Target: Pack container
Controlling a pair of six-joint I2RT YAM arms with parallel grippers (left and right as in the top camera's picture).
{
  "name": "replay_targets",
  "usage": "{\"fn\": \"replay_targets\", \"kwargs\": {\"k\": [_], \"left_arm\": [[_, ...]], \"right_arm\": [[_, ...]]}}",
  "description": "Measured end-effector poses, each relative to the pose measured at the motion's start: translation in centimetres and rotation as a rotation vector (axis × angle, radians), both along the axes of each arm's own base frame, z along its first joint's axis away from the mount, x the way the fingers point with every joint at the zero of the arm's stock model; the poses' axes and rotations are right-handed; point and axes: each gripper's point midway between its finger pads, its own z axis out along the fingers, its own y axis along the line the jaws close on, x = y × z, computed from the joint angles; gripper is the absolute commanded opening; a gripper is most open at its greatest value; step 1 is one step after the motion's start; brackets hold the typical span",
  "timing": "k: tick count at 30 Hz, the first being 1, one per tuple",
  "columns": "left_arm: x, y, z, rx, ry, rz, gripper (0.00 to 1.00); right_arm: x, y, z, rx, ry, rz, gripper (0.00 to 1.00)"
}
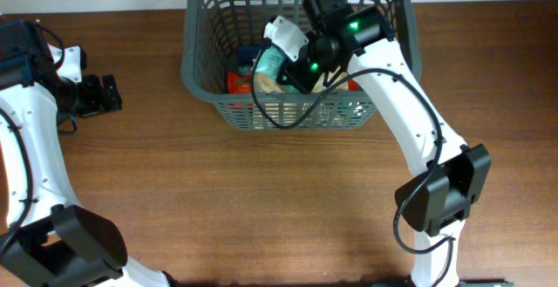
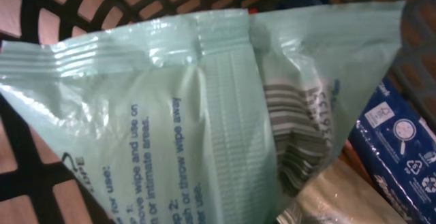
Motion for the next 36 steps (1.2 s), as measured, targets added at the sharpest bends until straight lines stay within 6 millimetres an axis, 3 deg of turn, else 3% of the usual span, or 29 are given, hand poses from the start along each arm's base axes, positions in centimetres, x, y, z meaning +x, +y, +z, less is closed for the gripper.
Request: {"fn": "replay_targets", "kwargs": {"k": [1, 2, 3, 6, 9, 14, 17, 20, 23, 26, 28, 30, 31, 33, 36], "left_arm": [[0.0, 0.0, 0.0, -0.001, 0.002, 0.0, 0.99], [0.0, 0.0, 0.0, -0.001, 0.001, 0.0, 0.99], [0.0, 0.0, 0.0, -0.001, 0.001, -0.001, 0.99], [0.0, 0.0, 0.0, -0.001, 0.001, 0.0, 0.99], [0.0, 0.0, 0.0, 0.0, 0.0, -0.001, 0.99], [0.0, 0.0, 0.0, -0.001, 0.001, 0.0, 0.99], [0.0, 0.0, 0.0, -0.001, 0.001, 0.0, 0.99], [0.0, 0.0, 0.0, -0.001, 0.001, -0.001, 0.99], [0.0, 0.0, 0.0, -0.001, 0.001, 0.0, 0.99], [0.0, 0.0, 0.0, -0.001, 0.001, 0.0, 0.99], [0.0, 0.0, 0.0, -0.001, 0.001, 0.0, 0.99], [0.0, 0.0, 0.0, -0.001, 0.001, 0.0, 0.99], [0.0, 0.0, 0.0, -0.001, 0.001, 0.0, 0.99], [0.0, 0.0, 0.0, -0.001, 0.001, -0.001, 0.99], [0.0, 0.0, 0.0, -0.001, 0.001, 0.0, 0.99]], "right_arm": [[-0.1, 0.3, 0.0, -0.001, -0.001, 0.005, 0.12], [-0.2, 0.6, 0.0, 0.0, -0.002, 0.01, 0.22], [-0.3, 1.0, 0.0, 0.0, -0.005, 0.019, 0.4], [-0.9, 1.7, -0.1, -0.004, 0.005, 0.034, 0.54], [-0.8, 2.0, -0.6, -0.02, -0.001, 0.039, 0.54], [-0.7, 1.9, -5.3, -0.092, 0.079, 0.039, 0.52], [-0.9, 1.3, -6.8, -0.137, 0.108, 0.03, 0.5], [-0.9, 0.3, -6.6, -0.179, 0.107, 0.001, 0.5], [-0.4, -0.9, -4.8, -0.192, 0.093, -0.049, 0.54], [1.0, -2.1, 0.4, -0.139, 0.0, -0.138, 0.57], [2.2, -3.6, 6.7, -0.056, -0.121, -0.236, 0.58], [2.3, -6.2, 14.2, 0.048, -0.259, -0.362, 0.59], [1.6, -8.4, 19.1, 0.118, -0.349, -0.449, 0.61], [-0.5, -12.6, 26.3, 0.216, -0.493, -0.597, 0.66], [-6.8, -21.3, 35.7, 0.342, -0.717, -0.89, 0.68]]}}
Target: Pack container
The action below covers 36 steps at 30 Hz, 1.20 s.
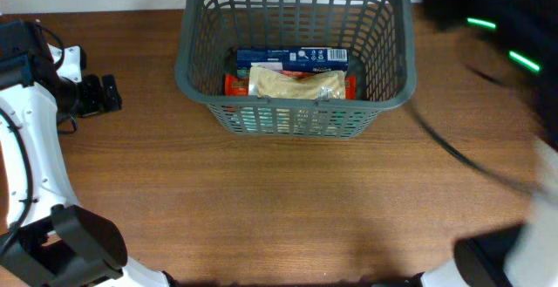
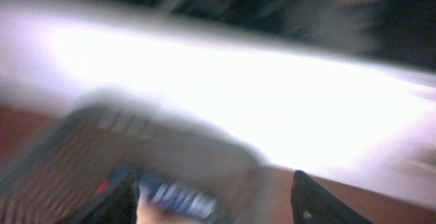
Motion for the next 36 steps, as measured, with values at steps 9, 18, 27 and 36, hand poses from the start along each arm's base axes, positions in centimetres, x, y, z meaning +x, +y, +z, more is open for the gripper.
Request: {"fn": "replay_targets", "kwargs": {"k": [9, 18, 27, 36], "left_arm": [[0.0, 0.0, 0.0, 0.0, 0.0, 0.0, 0.99], [0.0, 0.0, 0.0, 0.0, 0.0, 0.0, 0.99], [0.0, 0.0, 0.0, 0.0, 0.0, 0.0, 0.99], [0.0, 0.0, 0.0, 0.0, 0.0, 0.0, 0.99]], "right_arm": [[-6.6, -14.0, -0.9, 0.137, 0.038, -0.573, 0.82], [1.4, -19.2, -18.3, 0.126, 0.568, -0.707, 0.99], [0.9, -20.2, -22.0, 0.128, 0.68, -0.732, 0.98], [0.8, -20.2, -22.0, 0.128, 0.683, -0.732, 0.99]]}}
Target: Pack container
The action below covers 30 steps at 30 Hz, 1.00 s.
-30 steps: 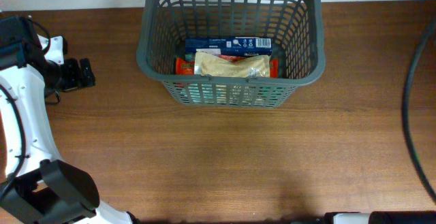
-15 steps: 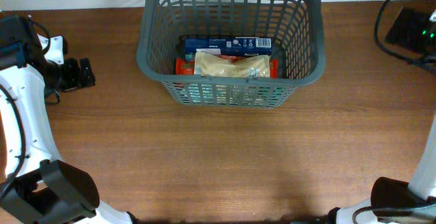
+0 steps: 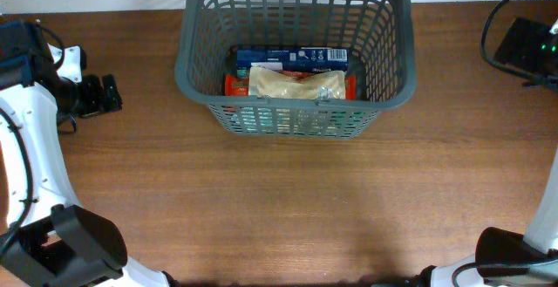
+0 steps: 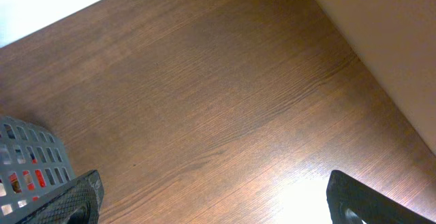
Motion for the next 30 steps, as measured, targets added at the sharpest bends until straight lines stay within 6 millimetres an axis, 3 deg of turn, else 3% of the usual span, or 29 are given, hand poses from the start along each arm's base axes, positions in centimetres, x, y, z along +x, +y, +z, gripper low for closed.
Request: {"fn": "replay_targets", "kwargs": {"k": [30], "left_arm": [[-0.01, 0.01, 0.0, 0.0, 0.0, 0.0, 0.99]], "right_arm": [[0.04, -0.21, 0.51, -0.015, -0.019, -0.007, 0.99]]}}
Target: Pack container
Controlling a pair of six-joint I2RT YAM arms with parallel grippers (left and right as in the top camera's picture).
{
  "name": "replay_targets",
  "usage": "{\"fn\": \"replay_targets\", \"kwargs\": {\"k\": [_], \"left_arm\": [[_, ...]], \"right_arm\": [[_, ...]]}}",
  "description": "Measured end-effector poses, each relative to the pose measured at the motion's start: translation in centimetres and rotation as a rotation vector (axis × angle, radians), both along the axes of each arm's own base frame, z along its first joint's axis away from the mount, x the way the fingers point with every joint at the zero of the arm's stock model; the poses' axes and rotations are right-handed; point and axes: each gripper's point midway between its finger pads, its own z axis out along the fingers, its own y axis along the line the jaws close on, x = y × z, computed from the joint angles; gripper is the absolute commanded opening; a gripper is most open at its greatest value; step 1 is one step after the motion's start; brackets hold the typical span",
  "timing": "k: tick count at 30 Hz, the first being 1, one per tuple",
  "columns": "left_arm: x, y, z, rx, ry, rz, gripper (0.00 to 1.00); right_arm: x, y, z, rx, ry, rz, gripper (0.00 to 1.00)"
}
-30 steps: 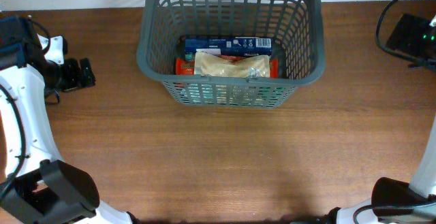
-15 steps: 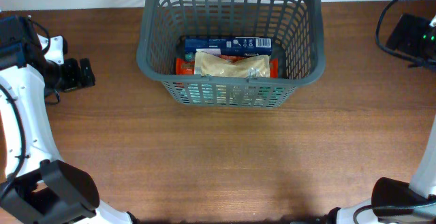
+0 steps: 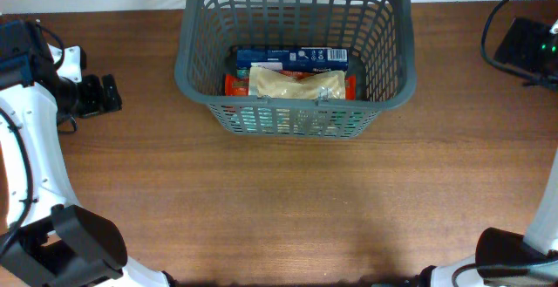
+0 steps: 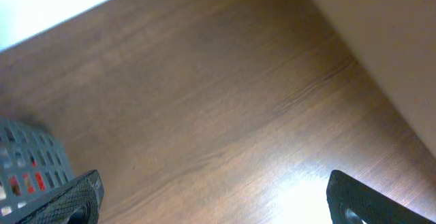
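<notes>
The grey slatted basket (image 3: pixel 295 117) stands at the back middle of the table. Inside it lie a blue box (image 3: pixel 292 57), a tan packet (image 3: pixel 295 84) and a red item (image 3: pixel 232 84). My right gripper (image 4: pixel 218 200) hangs open over bare wood near the table's right edge, with nothing between its fingertips (image 4: pixel 80 198). Its wrist (image 3: pixel 521 43) shows at the far right of the overhead view, well away from the basket (image 4: pixel 27 163). My left gripper (image 3: pixel 103 95) rests at the far left of the table, apart from the basket.
The brown wooden table (image 3: pixel 288 200) stretches in front of the basket. Its right edge (image 4: pixel 368 67) meets a pale floor or wall. A black cable (image 3: pixel 493 21) loops by the right wrist.
The right wrist view has shifted very slightly and is a little blurred. Otherwise nothing has changed.
My right gripper was down inside the basket with a mint-green wipes pack filling its view. Then the arm was a blur, away from the basket, jaws apart and empty. After that it hung open at the table's right edge, where it stays. The left arm never moved.
</notes>
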Motion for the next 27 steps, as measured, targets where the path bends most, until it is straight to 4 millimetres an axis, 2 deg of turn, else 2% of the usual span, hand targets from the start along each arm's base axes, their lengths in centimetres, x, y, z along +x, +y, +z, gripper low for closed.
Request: {"fn": "replay_targets", "kwargs": {"k": [4, 9, 12, 15, 18, 21, 27], "left_arm": [[0.0, 0.0, 0.0, 0.0, 0.0, 0.0, 0.99], [0.0, 0.0, 0.0, 0.0, 0.0, 0.0, 0.99], [0.0, 0.0, 0.0, 0.0, 0.0, 0.0, 0.99], [0.0, 0.0, 0.0, 0.0, 0.0, 0.0, 0.99], [0.0, 0.0, 0.0, 0.0, 0.0, 0.0, 0.99], [0.0, 0.0, 0.0, 0.0, 0.0, 0.0, 0.99], [0.0, 0.0, 0.0, 0.0, 0.0, 0.0, 0.99]], "right_arm": [[-0.4, -0.4, 2.3, -0.044, -0.081, -0.018, 0.99], [-2.9, 0.1, 6.9, -0.1, -0.24, -0.031, 0.99], [-5.3, 0.7, 8.1, -0.118, -0.306, -0.033, 0.99], [-6.6, 1.0, 8.5, -0.143, -0.4, -0.039, 0.99], [-7.3, 1.4, 7.4, -0.158, -0.493, -0.033, 0.99], [-8.1, 2.1, 5.2, -0.153, -0.568, -0.012, 0.99], [-11.6, 4.5, -1.5, -0.066, -0.633, 0.008, 0.99]]}}
